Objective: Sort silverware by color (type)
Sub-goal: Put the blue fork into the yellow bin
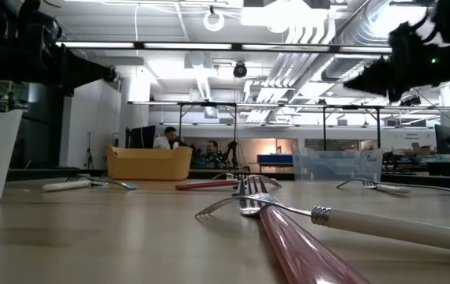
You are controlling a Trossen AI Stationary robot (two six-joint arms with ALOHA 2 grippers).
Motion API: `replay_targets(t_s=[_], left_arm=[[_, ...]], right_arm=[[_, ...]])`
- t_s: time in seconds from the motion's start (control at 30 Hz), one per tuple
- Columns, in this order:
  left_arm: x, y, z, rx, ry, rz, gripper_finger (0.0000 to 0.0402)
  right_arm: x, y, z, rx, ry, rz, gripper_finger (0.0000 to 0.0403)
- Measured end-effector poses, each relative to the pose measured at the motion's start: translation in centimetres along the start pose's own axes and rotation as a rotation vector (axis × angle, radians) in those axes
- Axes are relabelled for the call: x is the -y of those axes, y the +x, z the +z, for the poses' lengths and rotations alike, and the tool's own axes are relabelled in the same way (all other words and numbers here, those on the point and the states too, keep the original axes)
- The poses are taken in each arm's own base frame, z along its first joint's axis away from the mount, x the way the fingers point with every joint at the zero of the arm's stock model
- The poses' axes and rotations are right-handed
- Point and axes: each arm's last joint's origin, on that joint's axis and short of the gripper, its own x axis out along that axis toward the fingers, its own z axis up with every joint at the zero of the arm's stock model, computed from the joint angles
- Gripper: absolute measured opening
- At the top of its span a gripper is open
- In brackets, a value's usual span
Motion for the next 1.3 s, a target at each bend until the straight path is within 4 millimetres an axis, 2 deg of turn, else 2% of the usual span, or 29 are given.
replay_targets(t_s=[0.13,0.3,0.43,0.57,0.83,1.07,1.17,1.3], left_arm=[[0.0,0.0,0.0,0.0,-0.003,0.007,0.0],[-0.1,0.0,0.0,0.0,-0.003,0.018,0.0],[-0.1,0.0,0.0,0.0,-0.007,0.019,0.0],[-0.1,0.0,0.0,0.001,-0.032,0.019,0.0],[-0.1,0.0,0.0,-0.002,-0.04,0.018,0.0],[-0.1,0.0,0.0,-0.002,-0.04,0.017,0.0],[0.0,0.0,0.0,-0.002,-0.04,0.017,0.0],[0.0,0.0,0.0,-0.003,-0.029,0.017,0.0]], right_arm=[[0.0,0.7,-1.0,-0.278,0.067,-0.04,0.0008],[-0.3,1.2,-1.6,-0.537,0.168,-0.045,0.0054],[-0.9,1.8,-1.8,-0.67,0.246,-0.053,0.009],[-1.4,2.3,-2.3,-0.784,0.27,-0.068,0.0106],[-1.9,3.0,-4.0,-1.058,0.247,-0.139,0.0108],[-2.1,3.8,-5.2,-1.142,0.22,-0.163,0.0107],[-2.1,4.0,-5.5,-1.161,0.212,-0.17,0.0092],[-2.1,4.0,-5.6,-1.172,0.22,-0.159,0.0048]])
